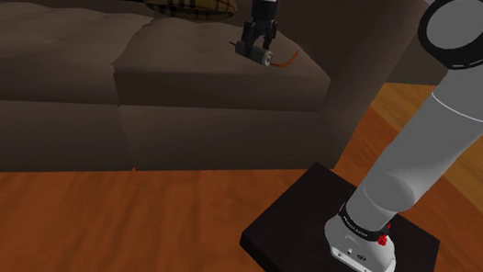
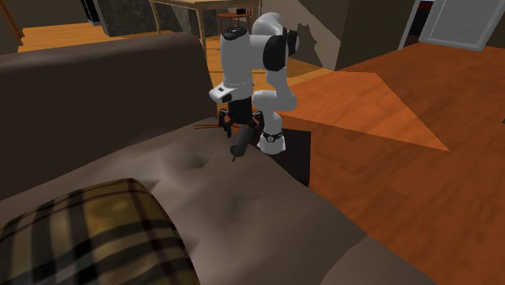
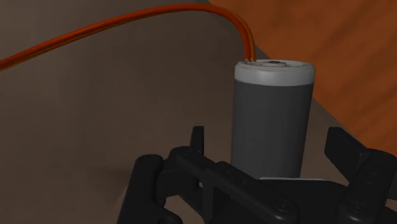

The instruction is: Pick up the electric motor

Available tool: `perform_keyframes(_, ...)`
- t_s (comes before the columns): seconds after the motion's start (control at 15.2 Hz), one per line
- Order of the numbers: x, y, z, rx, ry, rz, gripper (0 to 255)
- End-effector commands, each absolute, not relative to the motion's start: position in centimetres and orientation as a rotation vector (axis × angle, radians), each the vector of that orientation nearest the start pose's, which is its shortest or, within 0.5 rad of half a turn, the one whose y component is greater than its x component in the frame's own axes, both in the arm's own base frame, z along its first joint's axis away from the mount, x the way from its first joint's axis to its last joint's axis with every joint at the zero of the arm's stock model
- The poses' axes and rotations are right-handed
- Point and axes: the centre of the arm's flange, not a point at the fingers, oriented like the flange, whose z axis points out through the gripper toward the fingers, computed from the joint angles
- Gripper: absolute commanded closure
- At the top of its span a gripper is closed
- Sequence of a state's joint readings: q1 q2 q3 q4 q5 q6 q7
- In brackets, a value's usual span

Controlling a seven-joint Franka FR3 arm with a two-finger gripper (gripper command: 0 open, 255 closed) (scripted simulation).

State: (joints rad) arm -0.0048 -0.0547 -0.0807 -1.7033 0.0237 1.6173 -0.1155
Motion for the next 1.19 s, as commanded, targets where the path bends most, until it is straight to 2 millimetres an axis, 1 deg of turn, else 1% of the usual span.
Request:
perform_keyframes(0.0, 53.7, -4.3, 58.7, -3.11, -0.044, 0.044, 0)
perform_keyframes(0.07, 53.7, -4.3, 58.7, -3.11, -0.044, 0.044, 0)
perform_keyframes(0.13, 53.7, -4.3, 58.7, -3.11, -0.044, 0.043, 255)
perform_keyframes(0.73, 53.7, -4.3, 58.7, -3.11, -0.044, 0.044, 255)
perform_keyframes(1.12, 53.7, -4.3, 61.9, -3.11, -0.044, 0.044, 255)
